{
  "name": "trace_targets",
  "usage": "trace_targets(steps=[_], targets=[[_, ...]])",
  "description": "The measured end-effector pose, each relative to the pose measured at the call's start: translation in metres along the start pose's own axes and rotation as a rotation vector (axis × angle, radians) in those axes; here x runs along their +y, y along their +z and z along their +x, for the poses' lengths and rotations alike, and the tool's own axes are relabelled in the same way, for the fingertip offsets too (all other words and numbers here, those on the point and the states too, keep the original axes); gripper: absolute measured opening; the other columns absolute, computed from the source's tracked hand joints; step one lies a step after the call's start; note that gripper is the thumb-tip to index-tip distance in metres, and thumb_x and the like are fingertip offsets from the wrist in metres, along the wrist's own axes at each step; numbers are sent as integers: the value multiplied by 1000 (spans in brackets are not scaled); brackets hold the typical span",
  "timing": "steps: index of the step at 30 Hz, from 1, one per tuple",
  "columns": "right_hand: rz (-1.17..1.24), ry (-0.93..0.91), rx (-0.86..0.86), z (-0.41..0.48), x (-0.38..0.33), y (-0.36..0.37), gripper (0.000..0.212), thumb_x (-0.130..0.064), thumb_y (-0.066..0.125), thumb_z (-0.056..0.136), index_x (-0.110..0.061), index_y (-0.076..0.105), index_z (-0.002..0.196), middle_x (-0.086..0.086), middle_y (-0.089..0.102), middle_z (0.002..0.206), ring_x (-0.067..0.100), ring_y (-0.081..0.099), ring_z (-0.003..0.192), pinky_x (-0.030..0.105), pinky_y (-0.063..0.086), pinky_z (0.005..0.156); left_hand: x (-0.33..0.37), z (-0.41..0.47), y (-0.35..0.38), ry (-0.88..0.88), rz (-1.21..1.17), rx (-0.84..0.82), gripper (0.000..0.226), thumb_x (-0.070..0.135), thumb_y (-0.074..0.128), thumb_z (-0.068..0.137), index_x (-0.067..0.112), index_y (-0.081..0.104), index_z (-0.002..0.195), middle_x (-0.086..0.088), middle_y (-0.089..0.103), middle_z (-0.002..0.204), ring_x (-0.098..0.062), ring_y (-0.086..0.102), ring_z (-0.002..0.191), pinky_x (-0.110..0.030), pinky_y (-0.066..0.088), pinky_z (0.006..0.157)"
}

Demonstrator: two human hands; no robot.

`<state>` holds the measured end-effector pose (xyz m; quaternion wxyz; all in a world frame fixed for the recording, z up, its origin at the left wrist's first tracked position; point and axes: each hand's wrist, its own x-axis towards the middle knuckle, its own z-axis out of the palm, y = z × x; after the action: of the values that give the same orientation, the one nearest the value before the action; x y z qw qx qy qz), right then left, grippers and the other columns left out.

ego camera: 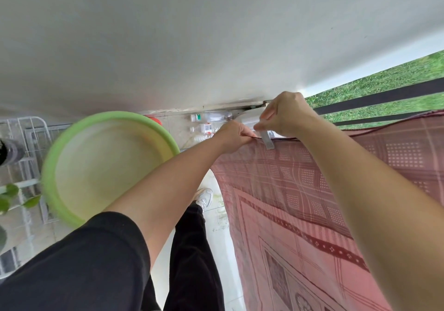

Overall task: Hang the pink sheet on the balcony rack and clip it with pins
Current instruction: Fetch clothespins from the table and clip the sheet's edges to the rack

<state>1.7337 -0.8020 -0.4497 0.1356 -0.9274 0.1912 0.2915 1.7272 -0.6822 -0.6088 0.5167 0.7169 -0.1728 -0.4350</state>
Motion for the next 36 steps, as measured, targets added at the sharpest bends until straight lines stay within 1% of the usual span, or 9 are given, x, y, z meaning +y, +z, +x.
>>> trace_targets(steps=[6, 8, 13, 15, 20, 24, 29, 32, 36], targets=[[-22, 47, -6, -2, 4, 3, 39, -38, 86, 74, -14, 76, 103, 5, 74, 104, 19, 68, 96, 35, 57, 89, 4, -1, -2, 7, -2, -29, 15, 23, 69, 90, 21, 78, 102, -10, 74, 99, -14, 61, 80, -33, 51, 77], [-51, 49, 25, -4, 3, 5, 41, -39, 82, 77, -12, 75, 107, 5, 73, 107, 21, 67, 99, 37, 56, 90, 4, -3, -2, -5, -9, -18, 14, 23, 68, 90, 23, 78, 101, -11, 74, 102, -16, 63, 88, -38, 52, 85], [-177, 57, 41, -14, 1, 7, 60, -51, 70, 85, -9, 62, 126, 7, 68, 116, 28, 63, 108, 43, 55, 89, 11, -16, -4, -34, 40, 68, 16, 22, 63, 93, 22, 77, 101, 6, 72, 92, -2, 58, 73, -18, 42, 68], [-151, 31, 198, -23, -2, 3, 54, -48, 62, 92, -18, 55, 136, 5, 65, 124, 28, 63, 109, 42, 55, 87, 20, -25, -13, -63, 115, 164, 20, 22, 54, 94, 21, 74, 98, 8, 68, 84, -13, 57, 77, -24, 39, 68], [16, -27, 614, -57, -18, -8, 37, -33, 48, 102, -18, 56, 135, 9, 60, 128, 31, 64, 97, 38, 51, 68, 45, -66, -77, -80, 335, 496, 24, 25, 44, 95, 21, 67, 102, -1, 70, 102, -26, 59, 95, -35, 48, 80], [51, -149, 802, -110, -34, 11, 38, -27, 53, 101, -10, 59, 134, 13, 59, 134, 31, 58, 117, 44, 51, 92, 68, -116, -124, 79, 572, 636, 24, 25, 42, 97, 16, 64, 96, -9, 65, 100, -32, 55, 96, -36, 41, 77], [74, -77, 729, -171, -46, 45, 46, -28, 58, 98, -11, 54, 141, 17, 48, 147, 32, 47, 134, 48, 42, 107, 96, -180, -140, 206, 757, 631, 37, 30, 34, 95, 12, 65, 100, -11, 65, 103, -33, 55, 98, -41, 44, 86], [105, -38, 716, -210, -45, 34, 51, -33, 50, 100, -14, 46, 147, 13, 39, 154, 28, 41, 140, 45, 37, 111, 122, -210, -133, 248, 810, 600, 32, 28, 40, 99, 11, 65, 113, -8, 61, 124, -30, 52, 115, -40, 38, 97], [77, -110, 901, -266, -42, -34, 50, -27, 60, 97, -6, 51, 142, 19, 46, 148, 35, 51, 131, 49, 44, 104, 204, -228, -129, 338, 881, 616, 37, 32, 43, 100, 14, 58, 128, -8, 47, 143, -26, 39, 133, -39, 29, 107]])
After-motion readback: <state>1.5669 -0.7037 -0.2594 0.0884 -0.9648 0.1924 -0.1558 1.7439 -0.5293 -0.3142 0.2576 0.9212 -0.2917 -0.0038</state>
